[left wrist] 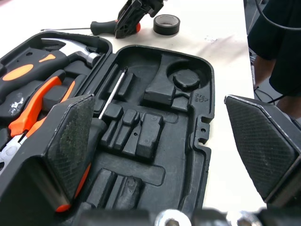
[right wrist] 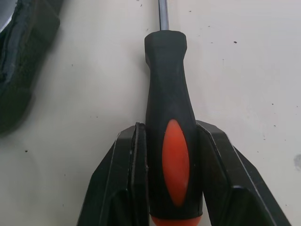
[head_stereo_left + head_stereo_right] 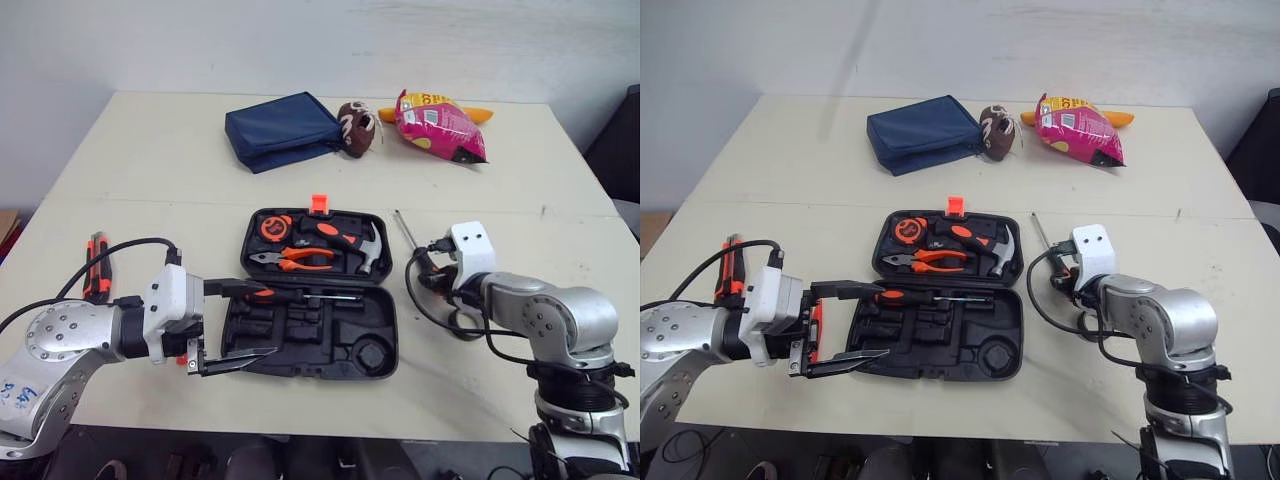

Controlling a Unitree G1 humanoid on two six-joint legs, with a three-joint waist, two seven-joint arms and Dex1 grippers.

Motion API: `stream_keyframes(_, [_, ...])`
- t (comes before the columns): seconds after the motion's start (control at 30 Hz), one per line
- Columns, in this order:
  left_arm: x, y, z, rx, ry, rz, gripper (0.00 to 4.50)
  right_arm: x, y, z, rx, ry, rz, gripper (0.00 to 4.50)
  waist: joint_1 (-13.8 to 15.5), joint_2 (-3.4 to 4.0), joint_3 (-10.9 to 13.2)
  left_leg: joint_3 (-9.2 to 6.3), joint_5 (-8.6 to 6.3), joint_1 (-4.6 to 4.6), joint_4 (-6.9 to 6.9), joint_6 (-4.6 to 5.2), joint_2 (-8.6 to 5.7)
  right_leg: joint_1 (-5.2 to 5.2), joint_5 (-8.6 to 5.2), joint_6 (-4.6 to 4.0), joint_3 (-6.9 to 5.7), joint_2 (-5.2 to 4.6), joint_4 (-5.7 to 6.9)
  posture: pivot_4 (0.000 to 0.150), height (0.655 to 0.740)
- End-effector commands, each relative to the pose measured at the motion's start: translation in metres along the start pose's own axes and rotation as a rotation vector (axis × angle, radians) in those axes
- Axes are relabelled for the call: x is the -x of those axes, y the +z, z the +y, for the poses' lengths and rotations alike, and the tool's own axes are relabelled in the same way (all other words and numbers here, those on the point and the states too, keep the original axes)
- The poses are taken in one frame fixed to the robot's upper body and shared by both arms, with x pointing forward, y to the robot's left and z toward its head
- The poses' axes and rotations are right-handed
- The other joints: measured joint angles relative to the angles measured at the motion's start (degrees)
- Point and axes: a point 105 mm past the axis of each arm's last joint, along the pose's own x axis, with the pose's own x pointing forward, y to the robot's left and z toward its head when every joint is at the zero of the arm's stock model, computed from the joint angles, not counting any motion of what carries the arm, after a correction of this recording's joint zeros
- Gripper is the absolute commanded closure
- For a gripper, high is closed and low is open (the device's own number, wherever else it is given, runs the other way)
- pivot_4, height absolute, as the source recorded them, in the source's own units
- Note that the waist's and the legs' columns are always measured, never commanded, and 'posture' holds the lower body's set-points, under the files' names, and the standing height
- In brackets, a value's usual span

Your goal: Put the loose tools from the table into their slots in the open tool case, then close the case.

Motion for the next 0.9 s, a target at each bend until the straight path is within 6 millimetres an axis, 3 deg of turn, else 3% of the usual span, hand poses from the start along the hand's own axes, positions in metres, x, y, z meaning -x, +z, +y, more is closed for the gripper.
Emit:
stream_keyframes(0.03, [0.002,0.012,0.000,-0.051,0.015,-0.041,0.00,0.010,0.026,-0.009,0.037,-0.028,-0.201,3.48,0.02,0.02,0.01,0.00,0.00,0.00,0.00,0.01,-0.02,-0.01,0.00,0.00,0.00,-0.02,0.00,0.150,0.7400])
stream_keyframes(0.17, [0.006,0.017,0.005,-0.069,0.022,-0.059,0.00,0.027,0.056,0.001,0.248,0.136,-0.362,3.48,0.00,0.25,0.16,0.02,0.01,-0.03,-0.02,0.02,-0.05,-0.03,0.01,0.01,0.00,-0.01,-0.01,0.150,0.7400])
stream_keyframes(0.3, [0.025,0.022,0.015,-0.190,0.098,-0.047,0.00,0.054,0.080,0.035,0.399,0.489,-0.429,3.48,-0.45,0.35,0.26,0.06,0.01,0.00,-0.06,0.01,0.00,-0.05,0.00,0.03,0.02,0.07,-0.02,0.150,0.7400])
stream_keyframes(0.47, [0.051,0.006,0.002,-0.136,0.117,0.026,0.00,0.082,0.052,0.087,0.537,0.866,-0.203,3.48,-0.32,0.37,0.27,-0.01,0.03,0.04,-0.14,-0.09,0.13,-0.06,-0.07,-0.08,-0.01,0.16,-0.03,0.150,0.7400])
stream_keyframes(0.6, [0.060,-0.009,-0.001,-0.088,0.165,0.071,0.00,0.078,0.030,0.118,0.619,0.992,-0.073,3.48,-0.23,0.34,0.28,-0.01,-0.07,-0.03,-0.03,0.07,0.07,-0.06,-0.07,-0.07,0.00,0.04,-0.08,0.150,0.7400])
stream_keyframes(0.73, [0.057,-0.013,-0.012,-0.027,0.120,0.078,0.00,0.068,0.005,0.132,0.736,0.997,0.059,3.48,-0.22,0.29,0.28,-0.01,-0.17,-0.04,0.03,0.23,-0.03,-0.03,-0.02,-0.01,-0.01,-0.14,-0.10,0.150,0.7400])
stream_keyframes(0.9, [0.058,-0.014,-0.012,0.002,0.143,0.086,0.00,0.054,0.000,0.129,0.817,0.914,0.084,3.48,-0.12,0.28,0.29,-0.02,-0.18,-0.06,0.02,0.25,-0.05,-0.05,-0.02,-0.02,-0.04,-0.17,-0.09,0.150,0.7400])
